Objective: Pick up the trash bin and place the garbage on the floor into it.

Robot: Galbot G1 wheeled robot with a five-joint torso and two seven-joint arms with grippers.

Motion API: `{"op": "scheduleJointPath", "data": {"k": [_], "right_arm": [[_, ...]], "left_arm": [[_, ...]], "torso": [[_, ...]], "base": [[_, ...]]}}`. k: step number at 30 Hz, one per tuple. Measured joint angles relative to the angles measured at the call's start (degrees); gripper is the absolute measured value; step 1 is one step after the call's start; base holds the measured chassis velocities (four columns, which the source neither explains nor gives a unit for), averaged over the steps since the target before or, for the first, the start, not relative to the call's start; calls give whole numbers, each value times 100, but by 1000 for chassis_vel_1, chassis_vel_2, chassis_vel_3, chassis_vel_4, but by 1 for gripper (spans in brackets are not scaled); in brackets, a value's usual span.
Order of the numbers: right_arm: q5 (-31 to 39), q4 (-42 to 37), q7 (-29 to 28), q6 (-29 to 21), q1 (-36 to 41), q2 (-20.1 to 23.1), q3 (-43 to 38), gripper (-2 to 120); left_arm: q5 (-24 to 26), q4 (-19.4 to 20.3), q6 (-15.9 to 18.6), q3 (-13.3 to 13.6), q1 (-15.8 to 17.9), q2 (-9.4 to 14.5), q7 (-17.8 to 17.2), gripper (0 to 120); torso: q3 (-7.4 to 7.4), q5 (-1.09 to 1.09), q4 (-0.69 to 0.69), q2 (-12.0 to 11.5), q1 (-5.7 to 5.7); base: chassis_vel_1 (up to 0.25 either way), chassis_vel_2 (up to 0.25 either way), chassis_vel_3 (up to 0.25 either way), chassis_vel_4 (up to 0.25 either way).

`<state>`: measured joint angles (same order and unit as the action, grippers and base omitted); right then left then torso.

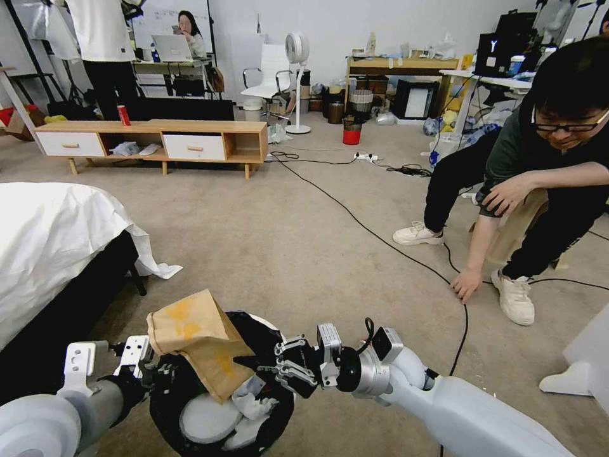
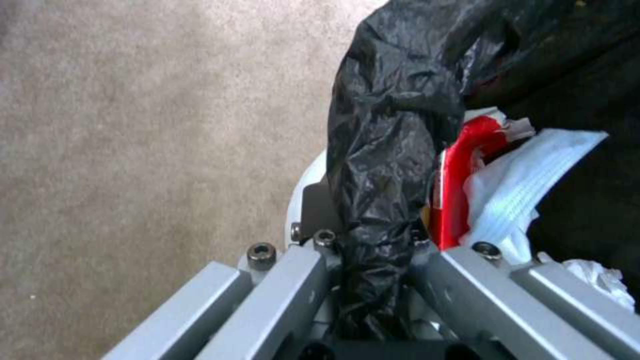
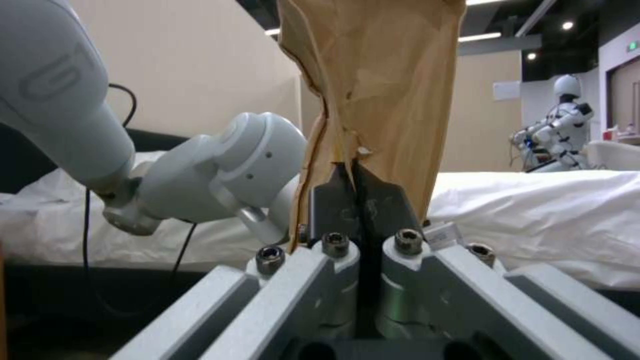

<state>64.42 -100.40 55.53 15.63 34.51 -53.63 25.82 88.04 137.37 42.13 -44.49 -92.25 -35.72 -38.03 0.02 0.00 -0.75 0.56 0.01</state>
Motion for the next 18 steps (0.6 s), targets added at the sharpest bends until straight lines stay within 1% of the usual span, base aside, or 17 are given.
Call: {"op": "scheduleJointPath", "data": {"k": [4,5,6,7,9,10,11,13,14,15,16,18], "right_arm": [[-17,24,18,6,-16,-2,43,0],[-66,65,16,30,-13,0,67,1],[-134,116,16,59,5,4,79,6],[-134,116,16,59,5,4,79,6],[-189,157,18,81,49,14,83,18],[-199,165,18,87,62,18,83,21],[-199,165,18,87,62,18,83,21],[-210,175,17,97,85,26,44,32],[-210,175,17,97,85,26,44,32],[-206,173,13,97,87,28,28,39],[-206,173,13,97,87,28,28,39],[-201,159,12,97,88,42,15,51]], "left_arm": [[40,15,0,0,-4,0,-30,1],[56,34,0,-7,-10,0,-43,1],[75,63,0,-22,-19,5,-52,1],[75,63,0,-22,-19,5,-52,1],[128,108,0,-48,-30,16,-90,1],[140,119,0,-53,-35,18,-97,1],[140,119,0,-53,-35,18,-97,1],[165,140,0,-60,-59,19,-121,1],[165,140,0,-60,-59,19,-121,1],[181,153,0,-60,-74,19,-139,1],[181,153,0,-60,-74,19,-139,1],[247,202,0,-44,-112,10,-196,1]], "torso": [[0,0,0,0,0],[0,0,-1,0,0],[0,0,0,0,0],[0,0,0,0,0],[0,0,-1,0,0],[0,0,-1,0,0],[0,0,-1,0,0],[0,0,-1,0,0],[0,0,-1,0,0],[0,0,-1,0,0],[0,0,-1,0,0],[0,0,0,0,0]], "base": [[0,0,0,0],[0,0,0,0],[0,0,0,0],[0,0,0,0],[0,0,0,0],[0,0,0,0],[0,0,0,0],[0,0,0,0],[0,0,0,0],[0,0,0,0],[0,0,0,0],[0,0,0,0]]}}
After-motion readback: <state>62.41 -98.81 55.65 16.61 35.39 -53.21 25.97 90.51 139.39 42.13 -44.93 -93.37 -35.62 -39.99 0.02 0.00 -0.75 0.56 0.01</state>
